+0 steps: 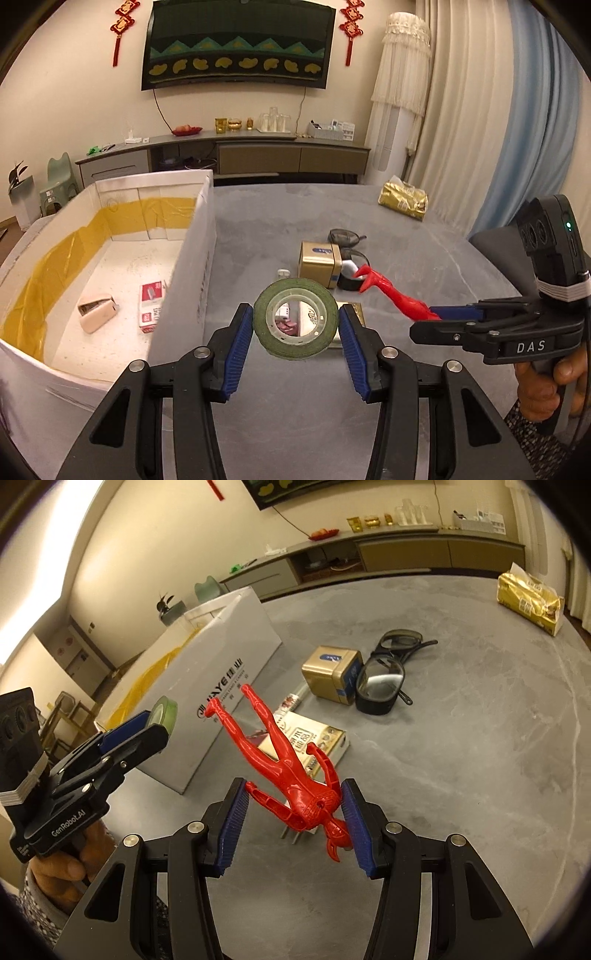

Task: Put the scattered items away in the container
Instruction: 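Carry the tape roll and red figure with both tools over the cardboard box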

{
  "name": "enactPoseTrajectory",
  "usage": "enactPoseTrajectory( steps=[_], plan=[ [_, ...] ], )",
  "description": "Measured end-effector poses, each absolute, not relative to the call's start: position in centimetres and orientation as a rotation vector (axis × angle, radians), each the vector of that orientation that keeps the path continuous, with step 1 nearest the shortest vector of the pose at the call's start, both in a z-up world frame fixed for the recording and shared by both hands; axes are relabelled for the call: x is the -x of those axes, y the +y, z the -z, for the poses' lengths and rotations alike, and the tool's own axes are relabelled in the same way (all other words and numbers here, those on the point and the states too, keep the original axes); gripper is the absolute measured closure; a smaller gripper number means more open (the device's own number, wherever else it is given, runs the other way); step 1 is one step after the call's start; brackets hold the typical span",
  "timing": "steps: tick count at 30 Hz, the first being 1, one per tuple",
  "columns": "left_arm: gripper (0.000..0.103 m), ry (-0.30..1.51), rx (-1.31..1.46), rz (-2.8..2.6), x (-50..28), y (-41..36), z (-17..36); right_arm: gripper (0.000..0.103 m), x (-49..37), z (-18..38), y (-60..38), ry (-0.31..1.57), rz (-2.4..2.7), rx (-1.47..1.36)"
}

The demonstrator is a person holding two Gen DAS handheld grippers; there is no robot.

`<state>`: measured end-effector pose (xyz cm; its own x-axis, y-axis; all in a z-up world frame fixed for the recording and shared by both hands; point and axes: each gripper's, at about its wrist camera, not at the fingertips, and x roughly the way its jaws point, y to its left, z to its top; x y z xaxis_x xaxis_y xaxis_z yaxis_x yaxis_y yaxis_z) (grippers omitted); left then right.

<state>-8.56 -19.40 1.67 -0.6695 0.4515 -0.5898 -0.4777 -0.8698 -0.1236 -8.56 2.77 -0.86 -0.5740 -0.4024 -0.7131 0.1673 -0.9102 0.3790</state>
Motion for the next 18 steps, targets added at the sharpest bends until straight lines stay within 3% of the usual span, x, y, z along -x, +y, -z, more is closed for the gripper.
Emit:
enactPoseTrajectory(
  steps=[18],
  plan=[
    [0.054,-0.111,0.804,-2.577,8.5,-24.5,-4.5,0.049,4.9,-3.7,-2.9,-0.370,2.568,-1.113]
  ],
)
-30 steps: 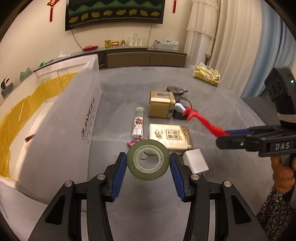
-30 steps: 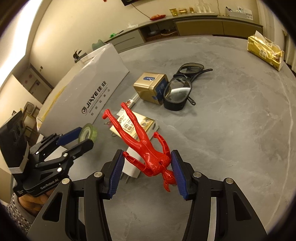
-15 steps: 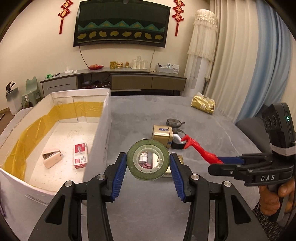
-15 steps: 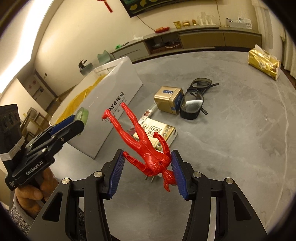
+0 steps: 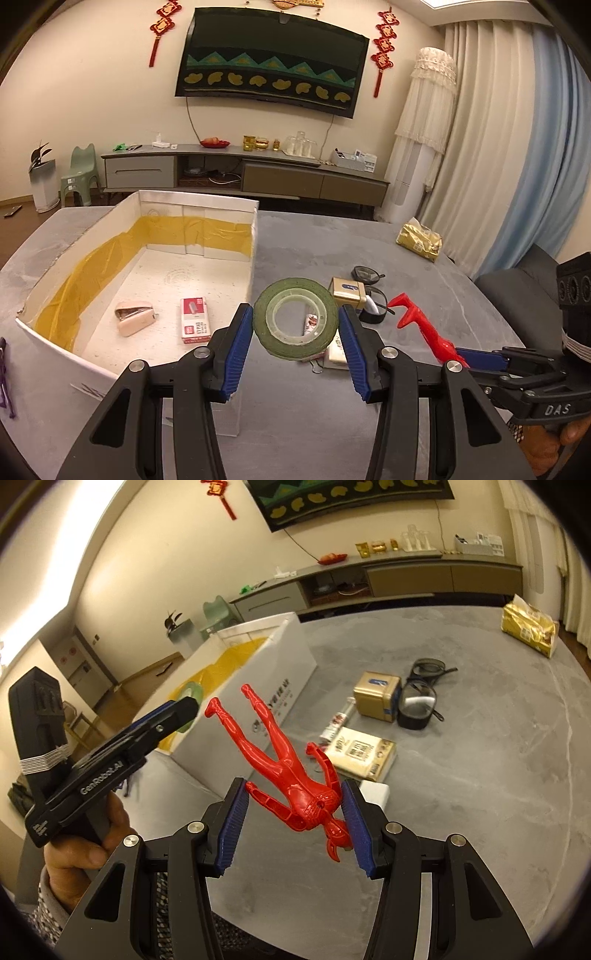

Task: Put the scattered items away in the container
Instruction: 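Carry the tape roll and red figure with both tools over the cardboard box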

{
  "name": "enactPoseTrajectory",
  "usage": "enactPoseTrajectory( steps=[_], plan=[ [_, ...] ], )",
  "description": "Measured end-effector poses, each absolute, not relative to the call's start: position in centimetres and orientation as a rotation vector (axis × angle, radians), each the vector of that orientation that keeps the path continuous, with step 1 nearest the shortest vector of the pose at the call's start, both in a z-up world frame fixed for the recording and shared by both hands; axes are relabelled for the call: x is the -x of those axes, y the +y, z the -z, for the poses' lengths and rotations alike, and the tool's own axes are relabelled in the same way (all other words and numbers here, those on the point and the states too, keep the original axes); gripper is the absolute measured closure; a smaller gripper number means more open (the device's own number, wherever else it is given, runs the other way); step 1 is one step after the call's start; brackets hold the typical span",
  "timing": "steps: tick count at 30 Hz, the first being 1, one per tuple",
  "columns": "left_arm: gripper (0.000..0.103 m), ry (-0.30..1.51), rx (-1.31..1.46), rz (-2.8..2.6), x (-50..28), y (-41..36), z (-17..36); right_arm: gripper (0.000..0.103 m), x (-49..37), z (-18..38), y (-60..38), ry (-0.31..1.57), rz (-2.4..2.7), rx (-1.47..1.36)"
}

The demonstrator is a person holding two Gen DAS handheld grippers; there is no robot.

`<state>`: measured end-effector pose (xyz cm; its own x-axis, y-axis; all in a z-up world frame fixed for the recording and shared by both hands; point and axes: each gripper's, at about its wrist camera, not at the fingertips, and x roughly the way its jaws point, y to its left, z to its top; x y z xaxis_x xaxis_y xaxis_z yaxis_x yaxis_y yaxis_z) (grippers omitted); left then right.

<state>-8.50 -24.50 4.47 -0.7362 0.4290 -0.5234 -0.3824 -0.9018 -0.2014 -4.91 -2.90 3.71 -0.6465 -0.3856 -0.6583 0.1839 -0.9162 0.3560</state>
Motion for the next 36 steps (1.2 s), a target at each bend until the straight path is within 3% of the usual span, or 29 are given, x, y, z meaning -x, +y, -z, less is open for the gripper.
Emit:
enactPoseTrajectory(
  steps=[36],
  plan=[
    [0.054,-0.370,0.826,-2.732,11.6,-34.1,-6.2,0.049,10.0,-10.2,-15.0,-0.076,2.493,-0.998]
  ],
)
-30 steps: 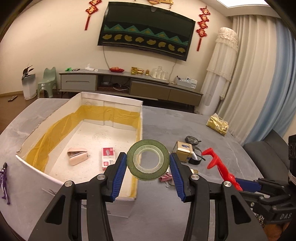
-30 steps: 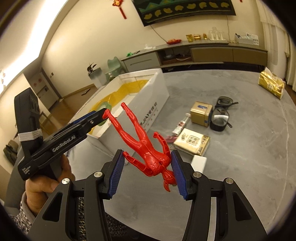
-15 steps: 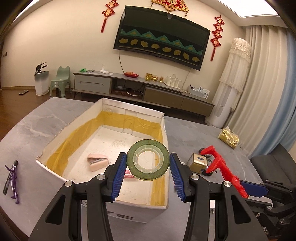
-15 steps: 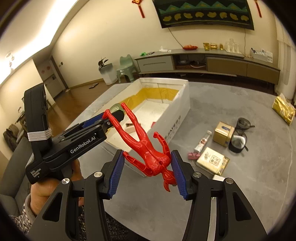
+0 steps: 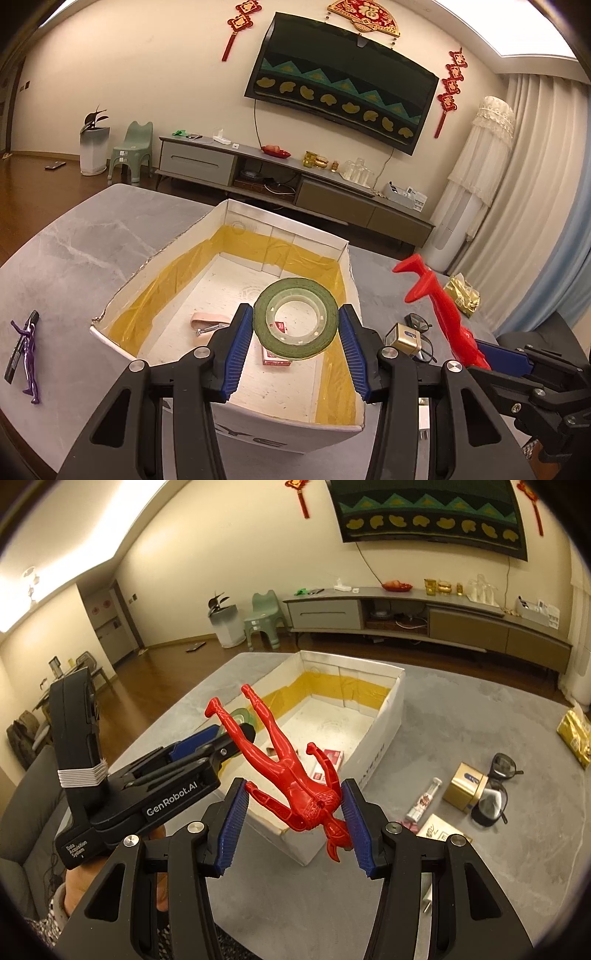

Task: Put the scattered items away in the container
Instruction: 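Carry the tape roll and red figure with both tools over the cardboard box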

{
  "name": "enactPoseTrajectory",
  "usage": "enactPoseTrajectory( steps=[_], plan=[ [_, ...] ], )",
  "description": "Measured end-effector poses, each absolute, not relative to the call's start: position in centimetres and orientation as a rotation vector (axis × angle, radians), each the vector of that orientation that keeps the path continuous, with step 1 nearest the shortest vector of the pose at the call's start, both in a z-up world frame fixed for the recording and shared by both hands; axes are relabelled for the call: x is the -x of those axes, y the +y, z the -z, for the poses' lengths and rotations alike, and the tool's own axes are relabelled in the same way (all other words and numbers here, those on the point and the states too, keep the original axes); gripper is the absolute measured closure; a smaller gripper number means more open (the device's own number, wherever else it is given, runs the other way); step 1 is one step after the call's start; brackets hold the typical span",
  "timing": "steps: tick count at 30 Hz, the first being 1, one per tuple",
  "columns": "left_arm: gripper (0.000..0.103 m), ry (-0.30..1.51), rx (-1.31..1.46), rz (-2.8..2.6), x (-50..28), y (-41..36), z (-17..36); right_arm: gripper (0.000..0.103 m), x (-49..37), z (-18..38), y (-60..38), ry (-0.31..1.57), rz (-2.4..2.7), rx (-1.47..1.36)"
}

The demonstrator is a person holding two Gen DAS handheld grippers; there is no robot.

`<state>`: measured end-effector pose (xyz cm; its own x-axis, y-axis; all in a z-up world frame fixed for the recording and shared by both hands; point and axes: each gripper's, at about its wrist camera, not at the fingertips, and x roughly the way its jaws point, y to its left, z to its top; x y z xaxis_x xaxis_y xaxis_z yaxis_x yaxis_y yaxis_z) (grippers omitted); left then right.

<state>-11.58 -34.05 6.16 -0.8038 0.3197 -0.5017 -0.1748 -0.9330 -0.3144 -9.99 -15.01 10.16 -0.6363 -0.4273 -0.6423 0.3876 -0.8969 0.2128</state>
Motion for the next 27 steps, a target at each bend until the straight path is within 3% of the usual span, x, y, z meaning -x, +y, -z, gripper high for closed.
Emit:
enactPoseTrajectory(
  steps=[27],
  plan=[
    [0.054,-0.502,0.930,-2.749,19.1,-37.4,-6.0,0.049,17.3,-10.6,-17.8,0.005,2.452,-1.029]
  ],
)
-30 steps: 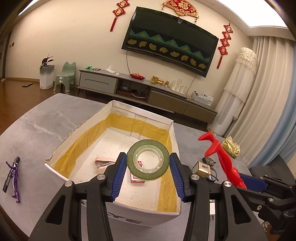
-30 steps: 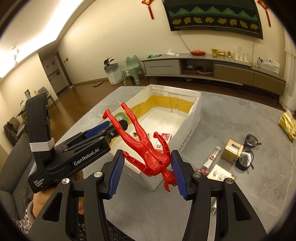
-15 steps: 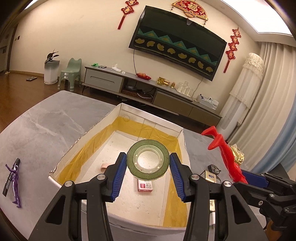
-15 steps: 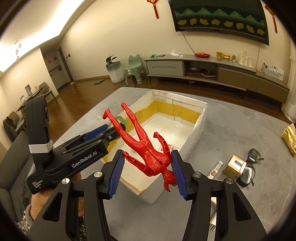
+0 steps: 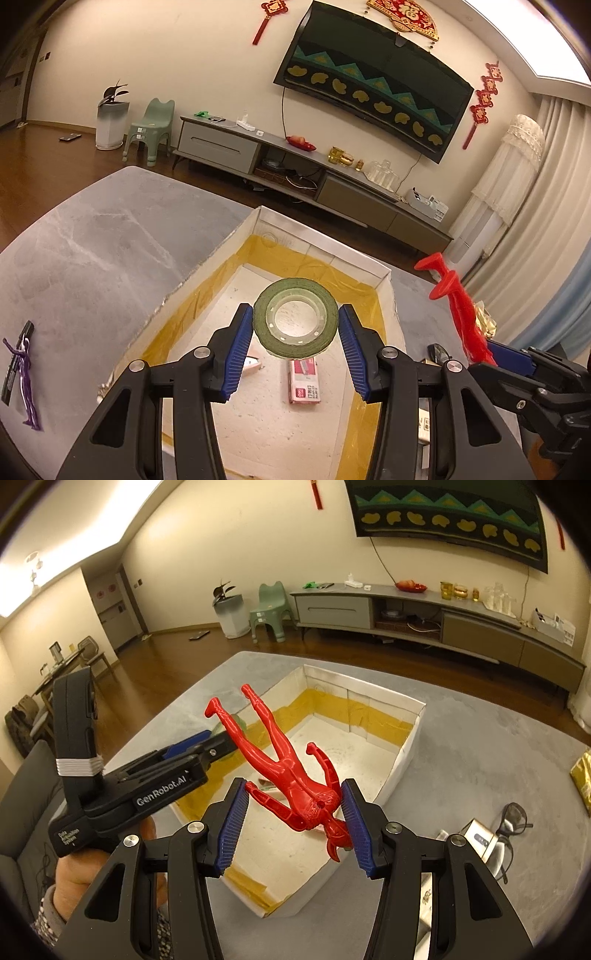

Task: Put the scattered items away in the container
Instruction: 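Carry the tape roll and red figure with both tools over the cardboard box, then open both tools to drop the tape roll and red figure inside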

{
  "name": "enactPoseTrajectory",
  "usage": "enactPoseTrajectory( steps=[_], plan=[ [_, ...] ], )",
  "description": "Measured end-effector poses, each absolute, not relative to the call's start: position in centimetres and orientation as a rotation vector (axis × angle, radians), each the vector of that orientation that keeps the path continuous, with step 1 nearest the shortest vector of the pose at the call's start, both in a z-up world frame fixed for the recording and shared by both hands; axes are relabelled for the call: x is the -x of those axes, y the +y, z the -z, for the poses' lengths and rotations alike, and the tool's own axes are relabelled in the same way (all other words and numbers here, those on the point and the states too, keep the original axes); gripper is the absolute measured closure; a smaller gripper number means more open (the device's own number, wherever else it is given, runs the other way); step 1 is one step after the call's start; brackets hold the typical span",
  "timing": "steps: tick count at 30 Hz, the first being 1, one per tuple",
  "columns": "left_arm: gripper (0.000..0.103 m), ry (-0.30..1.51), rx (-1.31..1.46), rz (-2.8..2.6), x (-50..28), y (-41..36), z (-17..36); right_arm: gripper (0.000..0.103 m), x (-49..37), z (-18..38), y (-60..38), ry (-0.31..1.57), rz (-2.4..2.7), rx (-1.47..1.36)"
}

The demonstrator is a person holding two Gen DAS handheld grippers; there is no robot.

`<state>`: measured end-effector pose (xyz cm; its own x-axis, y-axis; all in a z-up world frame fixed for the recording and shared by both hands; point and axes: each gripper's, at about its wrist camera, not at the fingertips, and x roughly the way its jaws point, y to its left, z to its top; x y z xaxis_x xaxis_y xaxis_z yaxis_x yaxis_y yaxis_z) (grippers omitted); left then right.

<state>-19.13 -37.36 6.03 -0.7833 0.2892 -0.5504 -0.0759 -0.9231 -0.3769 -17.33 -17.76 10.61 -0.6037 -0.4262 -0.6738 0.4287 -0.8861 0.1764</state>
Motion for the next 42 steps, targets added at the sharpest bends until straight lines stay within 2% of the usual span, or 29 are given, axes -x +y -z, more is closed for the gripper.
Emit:
enactPoseTrajectory(
  steps=[17,27,33,39,42],
  plan=[
    [0.054,-0.624,0.991,-2.677,25.7,-38.6,-8.3,0.049,23.5,-10.2,-18.1,-0.040,2.451,-1.120],
    [0.054,-0.396,1.046,-2.726,28.1,-36.8,-7.2,0.048,26.8,-8.4,-18.5,-0.093,2.402,-1.212],
    [0.054,-0.216,1.096,-2.726,29.6,-36.7,-6.9,0.048,29.1,-7.3,-20.1,0.038,2.404,-1.265],
    [0.054,-0.174,1.117,-2.710,30.3,-36.8,-6.2,0.048,30.2,-6.1,-21.5,0.187,2.401,-1.300],
    [0.054,-0.077,1.163,-2.696,30.5,-36.0,-5.4,0.048,30.7,-5.3,-22.0,0.251,2.385,-1.332]
  ],
)
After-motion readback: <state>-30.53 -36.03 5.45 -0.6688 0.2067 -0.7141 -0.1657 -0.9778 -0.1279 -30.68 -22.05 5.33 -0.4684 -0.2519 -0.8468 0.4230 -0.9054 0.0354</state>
